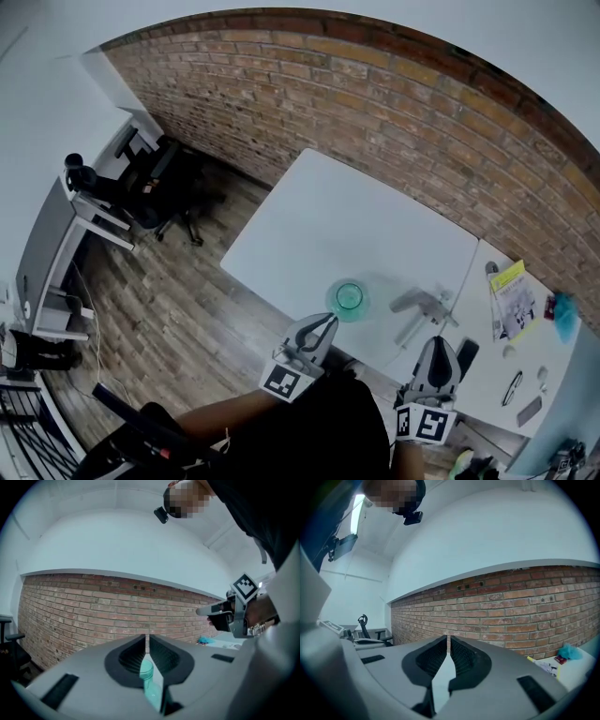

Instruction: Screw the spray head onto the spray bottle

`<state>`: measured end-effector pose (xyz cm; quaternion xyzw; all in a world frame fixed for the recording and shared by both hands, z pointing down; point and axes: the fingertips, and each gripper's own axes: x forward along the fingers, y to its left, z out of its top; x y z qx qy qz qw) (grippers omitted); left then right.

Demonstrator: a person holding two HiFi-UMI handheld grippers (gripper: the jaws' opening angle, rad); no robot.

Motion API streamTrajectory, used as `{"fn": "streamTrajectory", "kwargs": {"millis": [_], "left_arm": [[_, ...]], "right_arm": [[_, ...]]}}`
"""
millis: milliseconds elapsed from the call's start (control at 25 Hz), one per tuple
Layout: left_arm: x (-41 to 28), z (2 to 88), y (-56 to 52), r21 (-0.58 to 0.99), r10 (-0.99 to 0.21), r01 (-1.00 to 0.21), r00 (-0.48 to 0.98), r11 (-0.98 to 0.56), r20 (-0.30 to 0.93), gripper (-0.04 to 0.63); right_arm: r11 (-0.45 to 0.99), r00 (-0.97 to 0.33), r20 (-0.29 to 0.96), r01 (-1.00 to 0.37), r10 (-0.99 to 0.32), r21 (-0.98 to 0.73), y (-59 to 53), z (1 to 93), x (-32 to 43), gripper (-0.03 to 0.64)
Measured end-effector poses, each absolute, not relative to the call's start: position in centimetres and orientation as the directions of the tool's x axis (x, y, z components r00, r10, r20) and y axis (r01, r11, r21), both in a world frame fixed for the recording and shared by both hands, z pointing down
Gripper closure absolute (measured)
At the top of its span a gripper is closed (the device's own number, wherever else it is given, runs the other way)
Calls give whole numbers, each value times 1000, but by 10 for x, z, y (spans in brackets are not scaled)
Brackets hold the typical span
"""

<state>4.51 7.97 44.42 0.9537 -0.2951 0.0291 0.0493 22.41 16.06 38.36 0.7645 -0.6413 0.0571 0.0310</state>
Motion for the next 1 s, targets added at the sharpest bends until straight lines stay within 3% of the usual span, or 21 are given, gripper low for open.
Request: {"fn": "streamTrajectory", "kwargs": {"millis": [200,240,320,400,720,1000], "left_arm": [[50,458,72,63,-536,-540,841,-839,76,525],[52,463,70,66,-532,-537,843,-841,78,490],[55,474,68,79,-525,-531,847,-844,85,353],[56,485,66,92,-517,-524,851,-847,90,284],[71,526,62,54,-466,-474,877,-879,122,219],[80,560,47,9,-433,-440,886,-898,162,206]], "right_arm": [[-189,187,123,-982,-975,-8,158,379,222,607],[-195,192,124,-981,-973,-6,159,380,223,607],[-204,202,125,-979,-971,-3,160,380,224,607],[-207,205,126,-978,-971,2,160,380,223,607],[-195,194,140,-981,-971,8,158,383,210,607],[-230,229,154,-973,-961,8,166,387,214,607]]}}
